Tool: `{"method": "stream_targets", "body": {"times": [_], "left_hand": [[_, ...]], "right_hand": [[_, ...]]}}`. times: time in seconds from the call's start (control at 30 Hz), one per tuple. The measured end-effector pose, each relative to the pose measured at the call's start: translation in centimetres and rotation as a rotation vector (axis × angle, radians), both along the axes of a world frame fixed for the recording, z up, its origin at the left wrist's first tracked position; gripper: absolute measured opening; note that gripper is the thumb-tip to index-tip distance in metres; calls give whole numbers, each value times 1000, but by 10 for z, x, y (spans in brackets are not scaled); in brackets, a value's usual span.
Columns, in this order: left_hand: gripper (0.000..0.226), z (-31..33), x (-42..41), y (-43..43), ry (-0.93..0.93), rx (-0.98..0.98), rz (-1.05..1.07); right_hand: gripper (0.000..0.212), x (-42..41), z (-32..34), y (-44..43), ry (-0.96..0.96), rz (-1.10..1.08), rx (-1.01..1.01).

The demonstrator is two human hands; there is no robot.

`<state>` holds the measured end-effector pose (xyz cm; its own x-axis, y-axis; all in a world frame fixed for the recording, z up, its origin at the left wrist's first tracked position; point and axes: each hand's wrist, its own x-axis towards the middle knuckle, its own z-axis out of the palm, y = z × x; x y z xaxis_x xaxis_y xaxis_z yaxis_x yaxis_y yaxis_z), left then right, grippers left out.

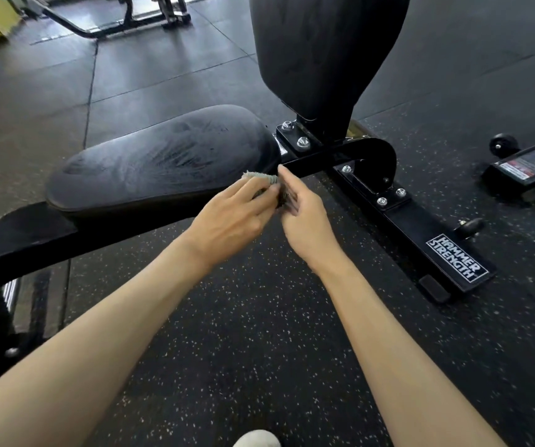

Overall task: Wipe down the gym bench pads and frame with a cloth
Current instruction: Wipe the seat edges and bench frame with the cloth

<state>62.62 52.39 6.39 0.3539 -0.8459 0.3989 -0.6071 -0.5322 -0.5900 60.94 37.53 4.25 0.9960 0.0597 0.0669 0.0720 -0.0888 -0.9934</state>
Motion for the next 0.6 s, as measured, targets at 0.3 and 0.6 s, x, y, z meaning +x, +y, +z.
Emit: {"method": "stream_targets", "body": {"times": [0.3, 0.6], "left_hand": [[32, -3, -14, 28, 6, -18, 22], [28, -12, -49, 44, 69, -182, 94]], "right_hand": [[80, -8, -1, 17, 34, -78, 137], [76, -19, -5, 17, 72, -62, 146]]}}
